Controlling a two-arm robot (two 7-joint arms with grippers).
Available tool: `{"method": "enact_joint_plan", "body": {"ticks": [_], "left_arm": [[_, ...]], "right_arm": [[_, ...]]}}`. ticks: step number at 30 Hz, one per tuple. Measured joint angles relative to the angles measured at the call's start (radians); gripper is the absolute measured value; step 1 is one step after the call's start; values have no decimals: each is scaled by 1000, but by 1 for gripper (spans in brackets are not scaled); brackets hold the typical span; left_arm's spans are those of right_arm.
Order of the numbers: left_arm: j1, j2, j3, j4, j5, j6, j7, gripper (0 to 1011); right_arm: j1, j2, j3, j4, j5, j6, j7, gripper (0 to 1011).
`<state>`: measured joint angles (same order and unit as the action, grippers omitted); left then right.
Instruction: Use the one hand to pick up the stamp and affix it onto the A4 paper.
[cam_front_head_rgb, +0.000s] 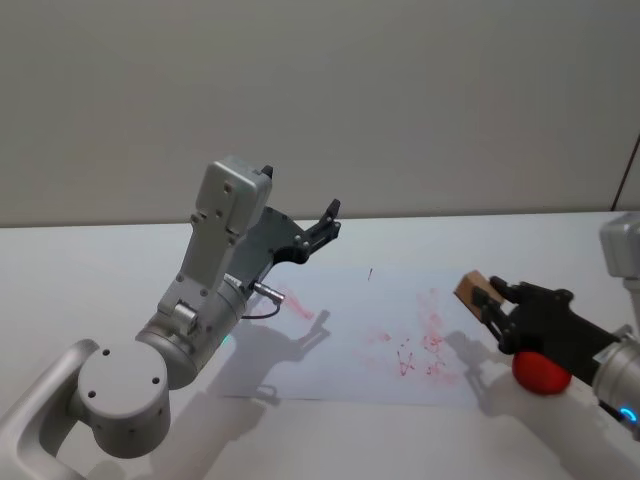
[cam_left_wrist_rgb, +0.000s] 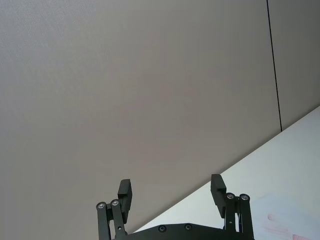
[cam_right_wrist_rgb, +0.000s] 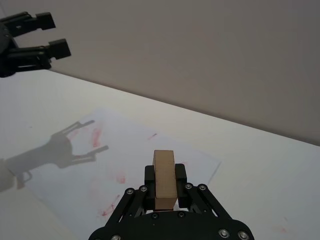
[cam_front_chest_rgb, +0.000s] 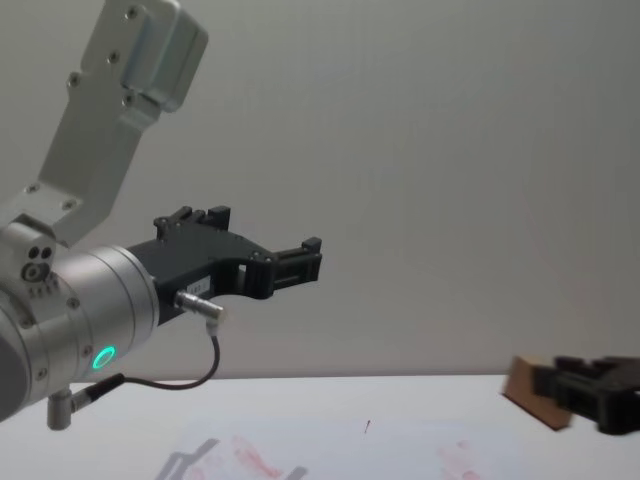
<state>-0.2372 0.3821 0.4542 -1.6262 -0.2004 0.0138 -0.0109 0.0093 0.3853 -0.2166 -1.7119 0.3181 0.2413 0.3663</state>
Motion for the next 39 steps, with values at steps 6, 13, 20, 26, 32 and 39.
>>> {"method": "enact_joint_plan", "body": {"ticks": [6, 13, 20, 26, 32, 39], "left_arm": [[0, 0, 0, 0, 0, 0, 0, 1001], [0, 0, 0, 0, 0, 0, 0, 1001], [0, 0, 0, 0, 0, 0, 0, 1001], [0, 0, 0, 0, 0, 0, 0, 1001], [0, 0, 0, 0, 0, 0, 0, 1001], [0, 0, 0, 0, 0, 0, 0, 1001]], "right_arm": [[27, -29, -22, 19, -18, -1, 25, 224], [52, -48, -45, 53, -78, 6, 52, 224], [66, -55, -62, 98, -144, 9, 72, 224], [74, -61, -74, 135, -181, 6, 83, 224], [74, -67, -86, 157, -197, 4, 85, 224], [69, -73, -97, 172, -203, 2, 77, 224]]}}
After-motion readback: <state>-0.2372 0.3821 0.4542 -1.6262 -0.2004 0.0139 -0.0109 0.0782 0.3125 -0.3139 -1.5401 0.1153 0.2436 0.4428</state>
